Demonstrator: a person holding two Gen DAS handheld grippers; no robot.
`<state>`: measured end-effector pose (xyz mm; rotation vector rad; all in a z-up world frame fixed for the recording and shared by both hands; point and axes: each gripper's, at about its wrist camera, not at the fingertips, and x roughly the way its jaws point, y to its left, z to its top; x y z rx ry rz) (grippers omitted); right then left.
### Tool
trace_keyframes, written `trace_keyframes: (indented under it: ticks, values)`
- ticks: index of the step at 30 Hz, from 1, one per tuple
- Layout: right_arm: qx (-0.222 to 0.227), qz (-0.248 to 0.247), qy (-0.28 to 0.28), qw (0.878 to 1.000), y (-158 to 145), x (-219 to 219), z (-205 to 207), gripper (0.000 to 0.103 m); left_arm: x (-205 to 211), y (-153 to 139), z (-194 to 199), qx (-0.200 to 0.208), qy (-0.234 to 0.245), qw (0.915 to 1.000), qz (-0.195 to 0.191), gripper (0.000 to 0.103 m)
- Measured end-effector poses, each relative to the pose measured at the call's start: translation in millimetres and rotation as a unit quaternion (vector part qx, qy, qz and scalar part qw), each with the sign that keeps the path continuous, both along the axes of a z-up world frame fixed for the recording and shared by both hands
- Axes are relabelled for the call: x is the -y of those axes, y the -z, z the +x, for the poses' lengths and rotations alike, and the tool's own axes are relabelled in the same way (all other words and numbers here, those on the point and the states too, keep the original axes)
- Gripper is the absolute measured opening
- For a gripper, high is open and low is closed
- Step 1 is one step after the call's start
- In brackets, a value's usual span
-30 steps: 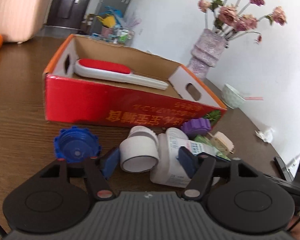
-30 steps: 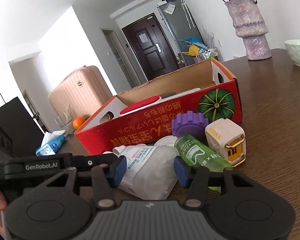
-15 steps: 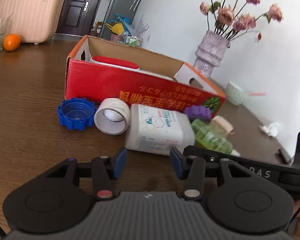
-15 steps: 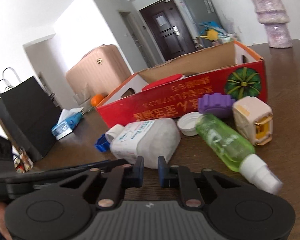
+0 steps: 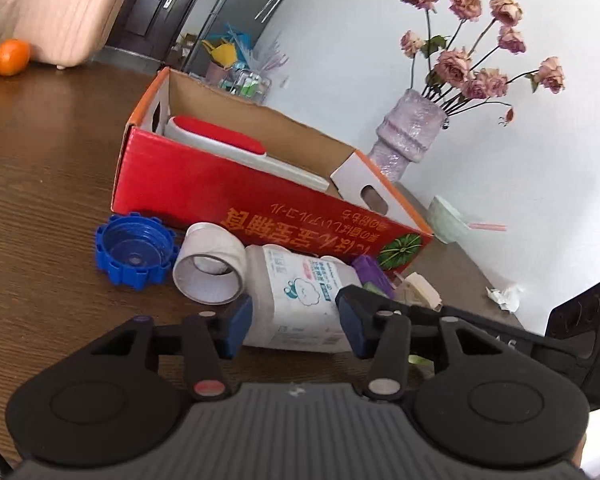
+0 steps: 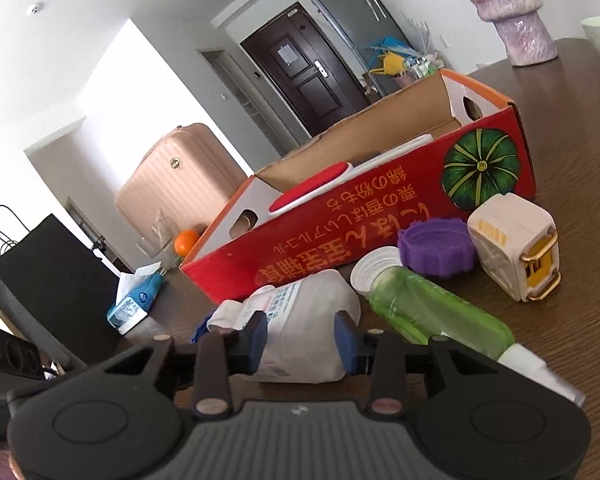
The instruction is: Organize rigid objects
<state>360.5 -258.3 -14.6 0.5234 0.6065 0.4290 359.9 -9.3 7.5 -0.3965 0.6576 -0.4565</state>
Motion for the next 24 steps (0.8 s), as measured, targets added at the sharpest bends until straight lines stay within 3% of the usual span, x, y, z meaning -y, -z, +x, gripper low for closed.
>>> trace_keyframes:
  ticks: [5, 8, 10, 13, 16, 20, 22, 24]
  values:
    - [0.012, -0.026, -0.018, 0.999, -5, 3, -37, 0.031, -3, -2, -40, -0.016, 0.04, 0.9991, -0.006, 0.047]
    - [0.005, -0.011, -0.04, 0.999, -5, 12, -66, 0.03, -11, 0, -66, -0.028, 0.058, 0.9976, -0.023, 0.047]
    - [-0.006, 0.011, -0.06, 0.998, -3, 18, -75, 0.029, -12, -3, -75, -0.023, 0.057, 0.9981, -0.007, 0.047]
    - [-0.013, 0.024, -0.064, 0.998, -1, 22, -74, 0.031, -12, -1, -70, -0.027, 0.044, 0.9986, 0.007, 0.047]
    - [-0.014, 0.02, -0.054, 0.998, -2, 21, -68, 0.031, -15, 3, -57, -0.049, 0.038, 0.9978, -0.021, 0.049]
    - [-0.022, 0.042, -0.048, 0.998, 5, 22, -61, 0.034, -13, 5, -51, -0.039, 0.036, 0.998, -0.033, 0.049]
    - [-0.028, 0.052, -0.048, 0.997, 9, 21, -59, 0.041, -12, 8, -49, -0.05, 0.028, 0.9978, -0.035, 0.048]
    - [-0.022, 0.039, -0.052, 0.998, 6, 19, -63, 0.04, -11, 6, -54, -0.043, 0.025, 0.9982, -0.033, 0.042]
